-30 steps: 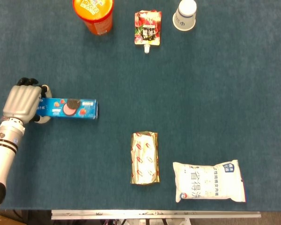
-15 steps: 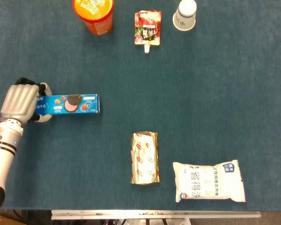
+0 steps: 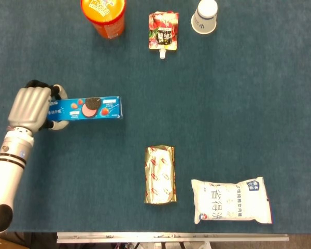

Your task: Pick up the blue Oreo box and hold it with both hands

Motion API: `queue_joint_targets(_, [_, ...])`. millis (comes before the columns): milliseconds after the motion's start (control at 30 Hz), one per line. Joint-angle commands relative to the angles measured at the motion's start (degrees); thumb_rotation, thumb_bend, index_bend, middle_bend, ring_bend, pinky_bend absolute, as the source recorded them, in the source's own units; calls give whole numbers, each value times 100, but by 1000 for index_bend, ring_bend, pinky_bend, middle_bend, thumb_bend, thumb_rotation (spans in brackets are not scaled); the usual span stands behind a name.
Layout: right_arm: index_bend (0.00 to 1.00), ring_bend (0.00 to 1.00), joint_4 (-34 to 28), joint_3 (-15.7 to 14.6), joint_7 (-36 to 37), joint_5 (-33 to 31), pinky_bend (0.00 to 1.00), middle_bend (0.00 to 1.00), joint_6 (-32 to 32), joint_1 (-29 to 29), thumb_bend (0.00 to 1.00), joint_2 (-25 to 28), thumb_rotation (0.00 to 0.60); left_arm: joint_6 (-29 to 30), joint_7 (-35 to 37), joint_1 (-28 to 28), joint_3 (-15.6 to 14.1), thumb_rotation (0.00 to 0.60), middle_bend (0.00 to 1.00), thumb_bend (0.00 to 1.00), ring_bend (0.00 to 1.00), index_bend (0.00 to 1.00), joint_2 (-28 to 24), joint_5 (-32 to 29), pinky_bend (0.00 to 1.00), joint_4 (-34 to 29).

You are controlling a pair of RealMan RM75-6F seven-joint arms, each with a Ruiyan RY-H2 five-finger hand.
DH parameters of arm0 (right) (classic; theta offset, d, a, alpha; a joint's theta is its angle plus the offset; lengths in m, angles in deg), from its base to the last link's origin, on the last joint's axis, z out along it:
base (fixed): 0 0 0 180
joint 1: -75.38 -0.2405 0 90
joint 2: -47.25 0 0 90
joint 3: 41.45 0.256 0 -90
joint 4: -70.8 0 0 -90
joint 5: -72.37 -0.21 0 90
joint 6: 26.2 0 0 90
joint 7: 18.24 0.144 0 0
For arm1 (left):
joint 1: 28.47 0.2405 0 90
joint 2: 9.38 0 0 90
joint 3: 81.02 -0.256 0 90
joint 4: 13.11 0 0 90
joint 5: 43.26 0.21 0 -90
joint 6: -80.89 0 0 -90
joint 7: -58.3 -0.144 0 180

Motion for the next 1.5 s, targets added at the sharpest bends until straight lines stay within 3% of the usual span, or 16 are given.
queue_joint_targets(33, [204,346,19,28,42,15,560,285,-130,-121,198,-158,600,25,-161,-93,64,600,611,177,302,602,58,-116,199,-107])
queue_joint_targets(700, [204,346,586,208,327,123,559,285,-887,-1037,150,-1569,600,-21,-619,-557,185,600,612,177,302,597,470,-520,208,-99])
queue_joint_targets(1067, [204,346,760,422,345,174,560,285,-1041,-1516,145,-2073,600,-13,-526,-818,529,600,627,177,319,589,381,-703,226,-158])
queue_joint_targets(1300, [203,343,901,529,309,126,560,285,-1119,-1762,138,-2331,600,15,-623,-941,572,600,631,177,326,586,305,-795,229,-373])
queue_joint_targets(1500, [204,317,1009,609,221,-25,550,281,-1224,-1950,66,-2592,600,8,-697,-1060,572,600,631,177,326,586,316,-848,229,-455])
